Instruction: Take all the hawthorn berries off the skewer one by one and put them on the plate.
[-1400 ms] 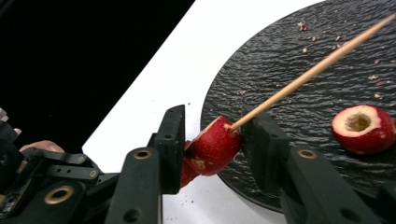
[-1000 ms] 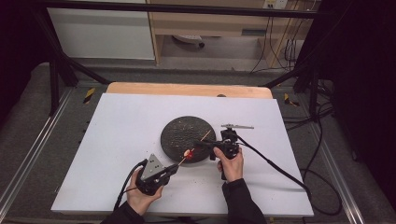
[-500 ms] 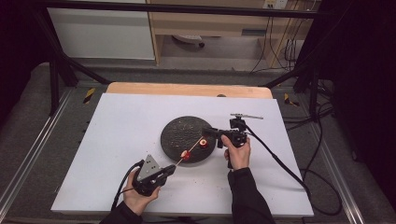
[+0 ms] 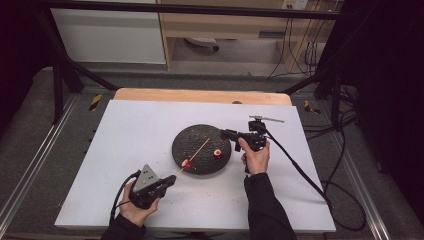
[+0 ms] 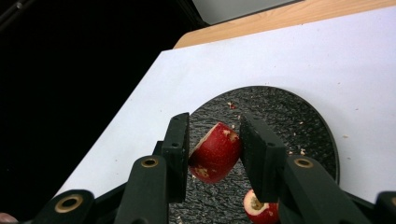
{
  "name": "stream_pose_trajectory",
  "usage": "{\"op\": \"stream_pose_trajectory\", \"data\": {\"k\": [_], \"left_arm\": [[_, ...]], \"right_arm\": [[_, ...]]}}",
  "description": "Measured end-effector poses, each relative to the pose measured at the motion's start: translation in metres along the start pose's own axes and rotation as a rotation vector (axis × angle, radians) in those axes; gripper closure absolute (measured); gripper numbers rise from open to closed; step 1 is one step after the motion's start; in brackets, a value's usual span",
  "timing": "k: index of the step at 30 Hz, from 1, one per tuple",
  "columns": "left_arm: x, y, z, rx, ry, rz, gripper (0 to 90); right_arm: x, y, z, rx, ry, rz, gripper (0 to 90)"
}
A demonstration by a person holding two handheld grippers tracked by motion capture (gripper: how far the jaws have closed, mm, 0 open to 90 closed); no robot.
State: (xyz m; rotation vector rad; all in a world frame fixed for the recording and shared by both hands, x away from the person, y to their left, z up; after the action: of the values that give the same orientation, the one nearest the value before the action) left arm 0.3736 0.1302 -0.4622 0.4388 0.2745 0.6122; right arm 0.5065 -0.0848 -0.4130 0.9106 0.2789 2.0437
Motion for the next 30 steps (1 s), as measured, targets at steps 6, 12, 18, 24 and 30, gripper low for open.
{"op": "stream_pose_trajectory", "data": {"k": [6,12,18,24,30], "left_arm": [[0.015,0.010,0.003,-0.023,0.026,0.032,87.9],[0.022,0.013,0.003,-0.028,0.041,0.047,87.9],[0.024,0.012,0.003,-0.025,0.042,0.051,87.9],[0.024,0.011,0.003,-0.024,0.045,0.051,87.9],[0.023,0.011,0.003,-0.024,0.043,0.049,87.9]], "right_arm": [[0.009,-0.029,-0.016,0.062,0.044,-0.031,64.6],[0.015,-0.062,-0.038,0.140,0.093,-0.067,64.4],[0.009,-0.079,-0.058,0.199,0.128,-0.099,64.3],[0.006,-0.083,-0.065,0.222,0.155,-0.110,61.1],[0.012,-0.073,-0.057,0.193,0.171,-0.093,51.1]]}}
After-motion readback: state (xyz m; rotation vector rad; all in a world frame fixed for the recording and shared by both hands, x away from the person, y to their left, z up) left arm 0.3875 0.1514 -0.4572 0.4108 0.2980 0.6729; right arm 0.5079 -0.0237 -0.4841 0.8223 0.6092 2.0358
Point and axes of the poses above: each handheld gripper's, and its own axes: y roughly backward along the jaws, z roughly out of its top, x roughly to its left, the point moved 9 cm from there along -y, roughly forward along the jaws, and after that the axes turned 10 degrees about -z, right-handed, at the moved point
